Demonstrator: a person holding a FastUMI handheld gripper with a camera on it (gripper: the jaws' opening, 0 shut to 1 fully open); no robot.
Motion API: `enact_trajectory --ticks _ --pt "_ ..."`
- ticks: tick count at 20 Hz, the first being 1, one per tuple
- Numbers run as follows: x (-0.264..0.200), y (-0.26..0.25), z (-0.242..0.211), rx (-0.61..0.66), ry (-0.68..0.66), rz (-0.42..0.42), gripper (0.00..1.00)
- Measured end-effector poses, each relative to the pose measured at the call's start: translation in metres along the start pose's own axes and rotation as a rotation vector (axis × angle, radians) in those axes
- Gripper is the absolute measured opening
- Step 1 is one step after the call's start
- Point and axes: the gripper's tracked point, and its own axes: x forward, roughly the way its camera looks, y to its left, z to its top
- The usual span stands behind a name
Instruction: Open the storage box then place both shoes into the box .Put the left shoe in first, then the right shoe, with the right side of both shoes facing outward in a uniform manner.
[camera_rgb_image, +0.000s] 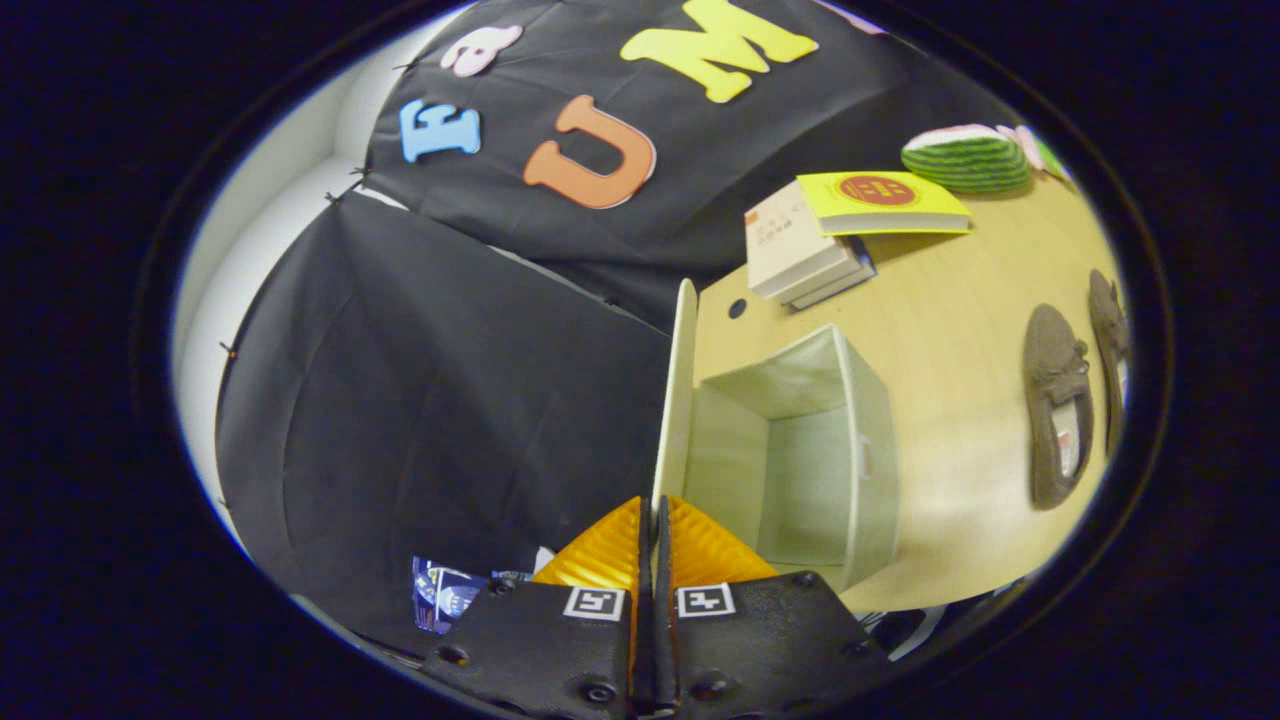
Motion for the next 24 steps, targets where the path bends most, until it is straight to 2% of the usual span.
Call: enact_trajectory --ticks 5,9,11,12,13,14,16,20,24 --pt "0.038 0.077 -0.017 -0.103 0.016 0.048 0.06" --pt "0.070 0.109 -0.036 -0.156 0.031 0.062 0.09" --pt "0.076 0.121 -0.043 -0.195 0.037 0.078 0.19" --pt "0.076 0.126 -0.045 -0.218 0.037 0.082 0.30" --pt "0.077 0.130 -0.046 -0.235 0.038 0.081 0.37" --pt "0.076 0.132 -0.045 -0.249 0.029 0.082 0.55" --pt "0.070 0.132 -0.039 -0.279 -0.012 0.062 0.78" --pt "0.043 0.115 -0.013 -0.374 -0.127 -0.036 0.94" --pt "0.000 0.088 0.014 -0.483 -0.236 -0.160 0.94"
